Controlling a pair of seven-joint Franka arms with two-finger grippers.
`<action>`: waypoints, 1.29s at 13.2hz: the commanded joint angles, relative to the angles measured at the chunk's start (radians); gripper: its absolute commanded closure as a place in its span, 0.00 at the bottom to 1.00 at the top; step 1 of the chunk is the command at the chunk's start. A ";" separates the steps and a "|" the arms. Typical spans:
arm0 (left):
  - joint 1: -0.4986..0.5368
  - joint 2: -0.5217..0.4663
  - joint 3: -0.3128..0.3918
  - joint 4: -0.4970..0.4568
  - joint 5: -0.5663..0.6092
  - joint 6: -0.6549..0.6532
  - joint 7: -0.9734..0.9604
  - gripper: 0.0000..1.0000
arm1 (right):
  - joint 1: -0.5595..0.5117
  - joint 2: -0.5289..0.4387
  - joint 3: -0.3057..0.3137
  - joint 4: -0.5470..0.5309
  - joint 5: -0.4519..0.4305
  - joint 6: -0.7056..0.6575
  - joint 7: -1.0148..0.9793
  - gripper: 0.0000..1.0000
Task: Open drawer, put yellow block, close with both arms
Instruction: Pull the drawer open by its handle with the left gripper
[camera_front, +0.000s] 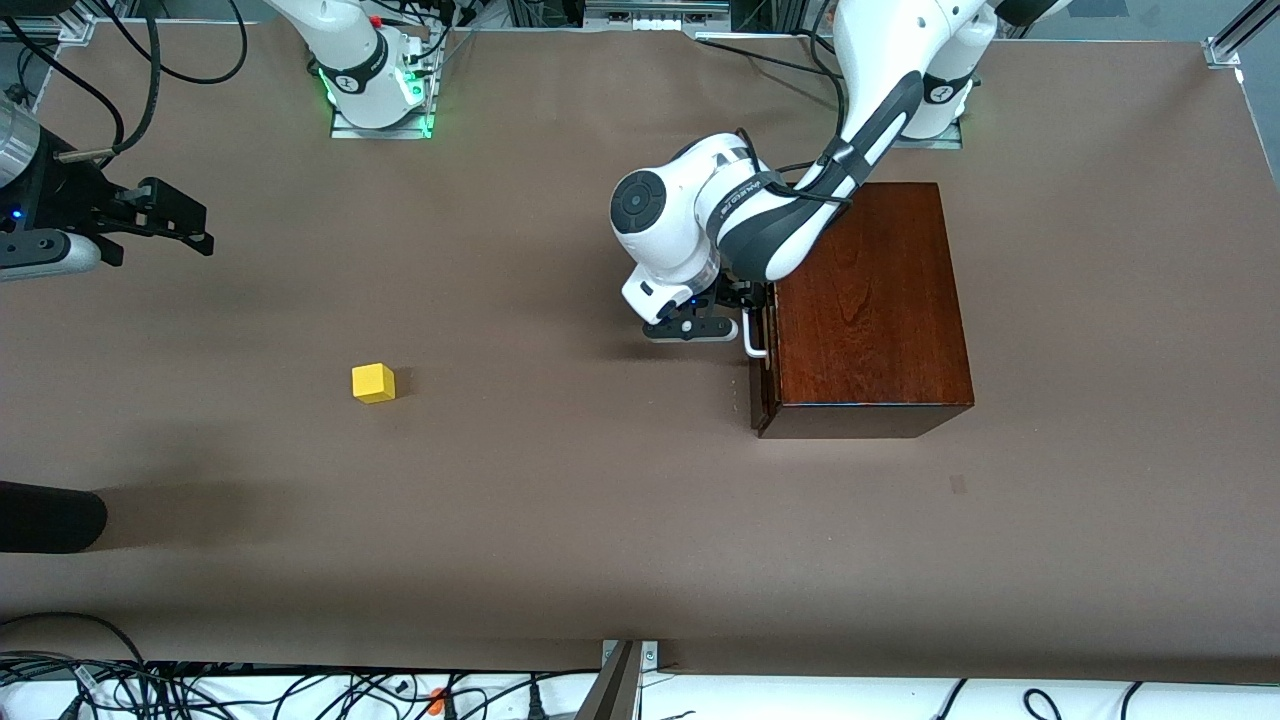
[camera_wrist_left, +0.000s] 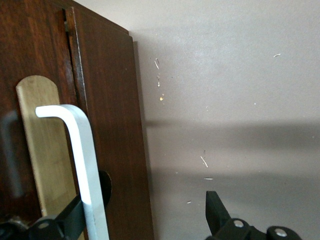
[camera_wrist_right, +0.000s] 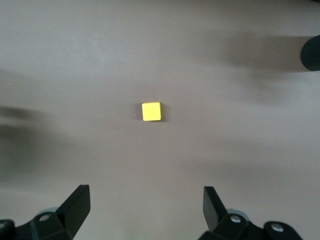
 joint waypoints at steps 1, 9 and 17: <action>-0.024 0.028 -0.005 0.017 0.006 0.101 -0.044 0.00 | -0.008 0.007 0.001 0.021 0.014 -0.007 -0.006 0.00; -0.091 0.100 -0.005 0.123 0.005 0.121 -0.132 0.00 | -0.008 0.007 -0.005 0.021 0.014 -0.007 -0.006 0.00; -0.153 0.172 -0.004 0.264 0.005 0.121 -0.184 0.00 | -0.016 0.007 -0.006 0.021 0.013 -0.009 -0.006 0.00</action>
